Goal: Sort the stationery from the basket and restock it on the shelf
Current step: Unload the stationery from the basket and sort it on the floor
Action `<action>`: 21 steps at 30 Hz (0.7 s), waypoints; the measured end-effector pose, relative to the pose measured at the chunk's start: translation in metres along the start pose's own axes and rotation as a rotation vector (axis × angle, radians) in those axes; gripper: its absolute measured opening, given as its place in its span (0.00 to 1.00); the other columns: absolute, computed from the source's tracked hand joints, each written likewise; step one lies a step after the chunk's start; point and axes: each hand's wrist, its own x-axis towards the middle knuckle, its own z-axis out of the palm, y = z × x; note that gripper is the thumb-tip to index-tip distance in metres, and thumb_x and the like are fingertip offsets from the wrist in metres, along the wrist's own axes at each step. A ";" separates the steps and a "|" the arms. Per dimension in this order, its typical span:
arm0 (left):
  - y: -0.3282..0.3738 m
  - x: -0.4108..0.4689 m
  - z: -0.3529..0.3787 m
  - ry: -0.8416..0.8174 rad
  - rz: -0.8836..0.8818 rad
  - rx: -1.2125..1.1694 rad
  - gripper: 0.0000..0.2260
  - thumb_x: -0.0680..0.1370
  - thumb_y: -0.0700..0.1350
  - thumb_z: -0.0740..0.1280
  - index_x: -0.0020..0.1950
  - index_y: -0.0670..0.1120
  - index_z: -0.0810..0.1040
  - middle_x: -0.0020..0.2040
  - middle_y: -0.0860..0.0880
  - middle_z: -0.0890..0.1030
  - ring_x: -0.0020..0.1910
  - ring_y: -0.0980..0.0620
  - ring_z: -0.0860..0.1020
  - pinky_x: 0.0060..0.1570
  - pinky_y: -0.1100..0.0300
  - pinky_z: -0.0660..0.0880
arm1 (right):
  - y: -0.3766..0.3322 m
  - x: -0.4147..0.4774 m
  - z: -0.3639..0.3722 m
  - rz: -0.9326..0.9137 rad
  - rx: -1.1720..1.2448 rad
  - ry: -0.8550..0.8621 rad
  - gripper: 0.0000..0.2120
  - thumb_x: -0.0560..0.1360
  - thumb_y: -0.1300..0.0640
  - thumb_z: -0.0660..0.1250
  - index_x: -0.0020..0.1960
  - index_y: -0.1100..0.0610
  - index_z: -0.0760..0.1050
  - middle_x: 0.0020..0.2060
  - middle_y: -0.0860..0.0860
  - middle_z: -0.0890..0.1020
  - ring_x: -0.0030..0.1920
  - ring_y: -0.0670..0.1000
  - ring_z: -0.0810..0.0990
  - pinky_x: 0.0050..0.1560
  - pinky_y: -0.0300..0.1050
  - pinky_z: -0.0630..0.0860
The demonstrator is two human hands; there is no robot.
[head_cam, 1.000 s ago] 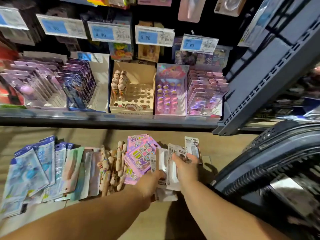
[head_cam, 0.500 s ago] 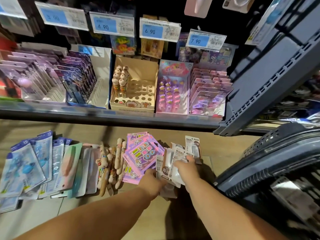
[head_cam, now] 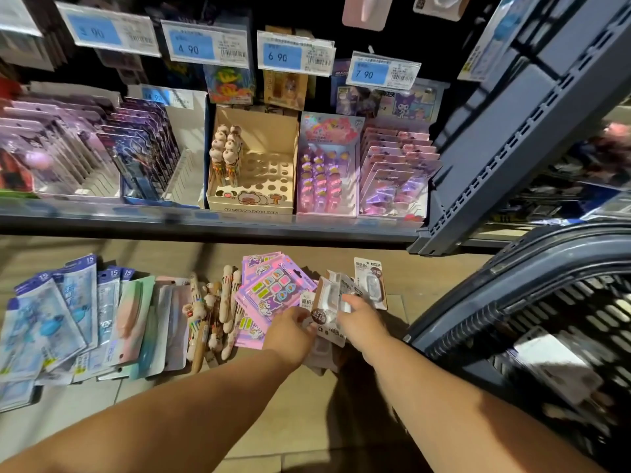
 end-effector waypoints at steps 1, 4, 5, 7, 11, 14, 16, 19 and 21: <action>0.001 -0.001 0.001 -0.002 0.009 -0.021 0.15 0.81 0.46 0.64 0.66 0.45 0.74 0.61 0.46 0.78 0.57 0.45 0.78 0.58 0.47 0.77 | -0.003 -0.005 -0.001 -0.024 -0.001 -0.008 0.22 0.81 0.60 0.58 0.73 0.47 0.65 0.67 0.52 0.72 0.40 0.44 0.73 0.33 0.36 0.69; 0.008 -0.012 0.006 -0.029 0.065 -0.040 0.10 0.82 0.47 0.63 0.61 0.44 0.76 0.55 0.46 0.79 0.53 0.47 0.77 0.57 0.51 0.76 | -0.013 -0.029 -0.011 -0.120 -0.025 -0.067 0.20 0.82 0.58 0.57 0.73 0.47 0.66 0.66 0.51 0.73 0.47 0.46 0.75 0.38 0.35 0.71; 0.011 -0.015 0.008 -0.038 0.089 -0.035 0.10 0.82 0.47 0.62 0.60 0.44 0.75 0.53 0.47 0.79 0.52 0.47 0.77 0.56 0.54 0.75 | -0.017 -0.038 -0.016 -0.152 -0.044 -0.079 0.20 0.82 0.57 0.56 0.73 0.47 0.66 0.66 0.51 0.73 0.51 0.47 0.76 0.39 0.34 0.70; 0.015 -0.025 0.013 -0.046 0.132 -0.045 0.08 0.83 0.47 0.62 0.57 0.44 0.76 0.50 0.47 0.79 0.50 0.47 0.76 0.53 0.57 0.73 | -0.019 -0.059 -0.029 -0.224 -0.079 -0.090 0.19 0.83 0.57 0.56 0.72 0.48 0.67 0.66 0.51 0.74 0.59 0.50 0.76 0.47 0.37 0.72; 0.032 -0.048 0.026 -0.066 0.213 -0.100 0.07 0.83 0.47 0.60 0.54 0.44 0.75 0.44 0.46 0.78 0.39 0.51 0.75 0.37 0.61 0.71 | -0.009 -0.103 -0.066 -0.357 -0.140 -0.129 0.17 0.82 0.59 0.57 0.69 0.50 0.71 0.64 0.48 0.76 0.61 0.44 0.73 0.57 0.29 0.68; 0.045 -0.064 0.039 -0.132 0.296 -0.131 0.07 0.83 0.47 0.61 0.51 0.45 0.74 0.39 0.47 0.76 0.33 0.50 0.75 0.30 0.57 0.76 | 0.015 -0.131 -0.112 -0.388 -0.246 -0.203 0.14 0.81 0.59 0.60 0.63 0.46 0.75 0.58 0.42 0.78 0.59 0.39 0.76 0.59 0.29 0.71; 0.052 -0.070 0.052 -0.204 0.375 -0.139 0.08 0.81 0.48 0.65 0.56 0.45 0.75 0.45 0.45 0.78 0.41 0.46 0.77 0.41 0.45 0.78 | 0.037 -0.147 -0.151 -0.320 -0.326 -0.202 0.11 0.81 0.57 0.62 0.55 0.40 0.74 0.51 0.38 0.79 0.56 0.38 0.78 0.56 0.31 0.74; 0.059 -0.074 0.071 -0.269 0.486 -0.075 0.19 0.77 0.51 0.70 0.66 0.52 0.71 0.58 0.51 0.77 0.57 0.51 0.76 0.61 0.50 0.73 | 0.074 -0.155 -0.208 -0.208 -0.467 -0.122 0.11 0.80 0.56 0.60 0.51 0.39 0.73 0.41 0.38 0.77 0.43 0.36 0.78 0.43 0.28 0.72; 0.062 -0.077 0.082 -0.275 0.499 -0.097 0.27 0.73 0.56 0.72 0.69 0.53 0.68 0.62 0.53 0.77 0.63 0.51 0.75 0.66 0.54 0.70 | 0.101 -0.152 -0.239 -0.128 -0.527 -0.034 0.10 0.80 0.54 0.59 0.55 0.41 0.74 0.45 0.42 0.80 0.43 0.42 0.79 0.44 0.34 0.75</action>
